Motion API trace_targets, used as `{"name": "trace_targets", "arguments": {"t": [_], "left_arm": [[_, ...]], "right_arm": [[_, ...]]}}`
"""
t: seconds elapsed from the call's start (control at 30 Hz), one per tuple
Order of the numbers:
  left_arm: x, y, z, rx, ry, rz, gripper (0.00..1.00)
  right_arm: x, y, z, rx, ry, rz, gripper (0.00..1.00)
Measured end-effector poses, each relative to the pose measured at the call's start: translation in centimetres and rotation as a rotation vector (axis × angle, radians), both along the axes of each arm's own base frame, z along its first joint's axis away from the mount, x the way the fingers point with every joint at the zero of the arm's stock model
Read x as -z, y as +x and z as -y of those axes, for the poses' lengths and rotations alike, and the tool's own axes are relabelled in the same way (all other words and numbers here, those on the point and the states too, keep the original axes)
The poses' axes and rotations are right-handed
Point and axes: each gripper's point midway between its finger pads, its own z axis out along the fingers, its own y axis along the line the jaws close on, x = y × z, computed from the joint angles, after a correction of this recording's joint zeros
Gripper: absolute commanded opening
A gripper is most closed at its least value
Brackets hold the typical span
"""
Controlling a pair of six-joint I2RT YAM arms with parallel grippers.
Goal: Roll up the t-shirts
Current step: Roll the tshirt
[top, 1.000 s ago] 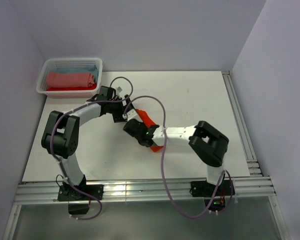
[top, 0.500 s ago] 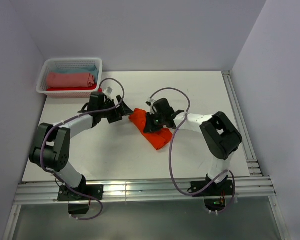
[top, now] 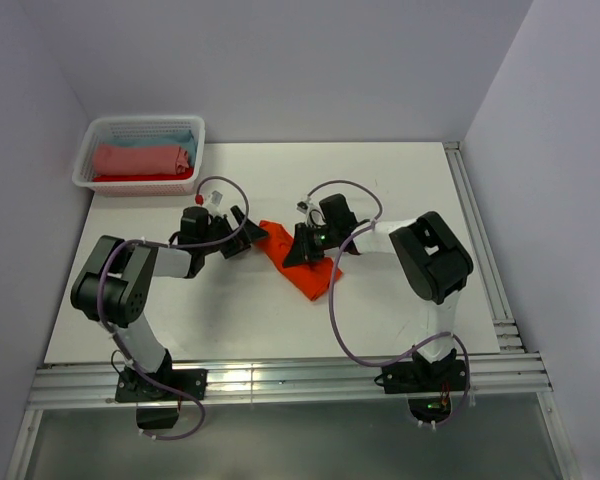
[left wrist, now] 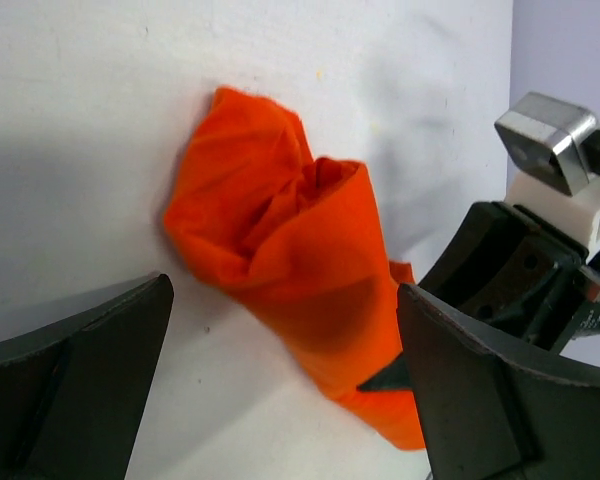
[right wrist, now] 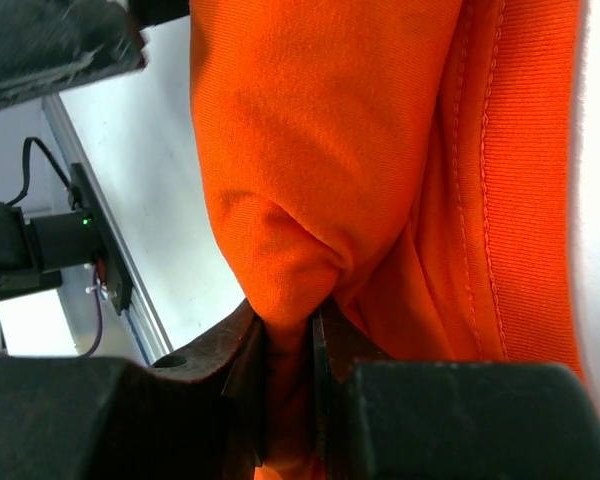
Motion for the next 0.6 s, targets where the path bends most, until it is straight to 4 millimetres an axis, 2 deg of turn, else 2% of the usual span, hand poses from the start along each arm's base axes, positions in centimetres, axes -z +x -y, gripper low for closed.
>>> {"name": "trace_targets", "arguments": {"t": [0.23,0.33,0.37,0.43,0.53,0.6], "left_arm": [[0.4,1.8,0.4,-0.023,-0.028,0.048,0.99],[0.5,2.7,0.6,-0.032,-0.032,0.064,0.90],[0.6,2.9,0.6,-0.034,-0.031,0.068,0.79],[0.8,3.3,0.8,-0.038,-0.022,0.069,0.70],[1.6,3.2,0.9,-0.044,-0.004,0.058,0.45],[1.8,3.1,0.9,-0.041,0.008,0.059,0.36]], "right_arm": [[-0.1,-0.4,-0.2,-0.018,0.018,-0.016,0.00],[-0.1,-0.5,-0.2,-0.024,0.023,-0.018,0.00],[-0.1,-0.5,-0.2,-0.025,0.025,-0.018,0.00],[-0.1,-0.6,-0.2,-0.026,0.025,-0.019,0.00],[-0.1,-0.6,-0.2,-0.031,0.022,-0.015,0.00],[0.0,-0.7,-0.3,-0.037,0.016,-0.013,0.00]]}}
